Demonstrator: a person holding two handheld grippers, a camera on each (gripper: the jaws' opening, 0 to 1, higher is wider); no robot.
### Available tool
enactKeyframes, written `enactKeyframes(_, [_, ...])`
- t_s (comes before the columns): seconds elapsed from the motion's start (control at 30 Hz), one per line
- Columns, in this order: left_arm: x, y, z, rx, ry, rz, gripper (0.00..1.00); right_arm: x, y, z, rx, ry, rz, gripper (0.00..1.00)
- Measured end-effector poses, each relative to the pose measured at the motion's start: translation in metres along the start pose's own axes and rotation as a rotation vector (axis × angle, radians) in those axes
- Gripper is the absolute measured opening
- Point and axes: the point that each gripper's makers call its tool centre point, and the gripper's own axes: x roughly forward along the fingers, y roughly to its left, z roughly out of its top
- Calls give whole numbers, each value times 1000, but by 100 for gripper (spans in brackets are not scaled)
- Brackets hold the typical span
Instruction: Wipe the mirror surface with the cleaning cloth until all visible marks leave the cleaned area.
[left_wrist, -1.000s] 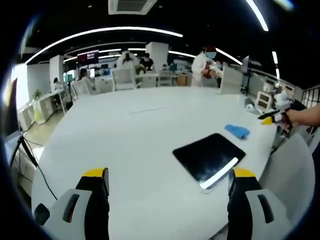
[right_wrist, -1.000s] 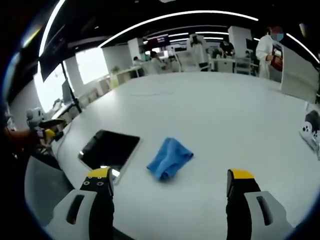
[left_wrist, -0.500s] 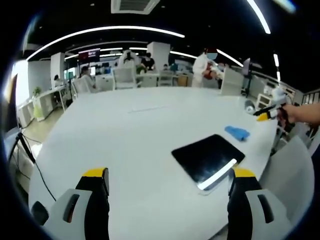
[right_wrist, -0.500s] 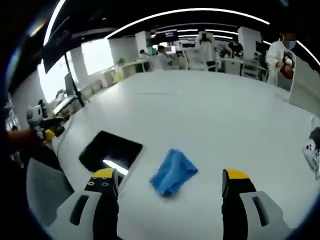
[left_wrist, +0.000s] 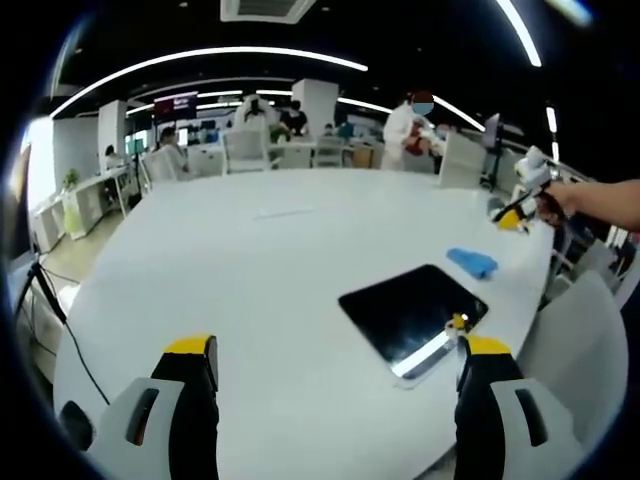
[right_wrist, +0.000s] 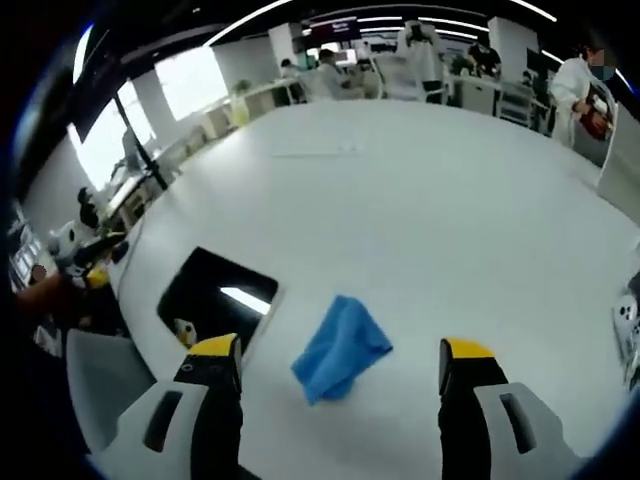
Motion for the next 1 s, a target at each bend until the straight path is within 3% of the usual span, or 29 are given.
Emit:
enactKeyframes(0.03, [1,0,0,-1,2,-1,100,4,-3,-6,-21,67,-6,79])
enactKeyframes(0.2, [3,-3,-1,1,8,-12,100,9,-12,-5,-42,154,-43,71])
enactKeyframes(0.33, [4,-4,-3,3,11,-16,100,10,-7,7,-63,142,-40,66])
enactKeyframes(0.43, [5,-4,-4,-2,13,-16,100,14,-6,5,-70,152,-40,62])
enactKeyframes(1.0, [3,-7,-9,-14,26,-20,100,59,2,-24,-72,150,-29,25])
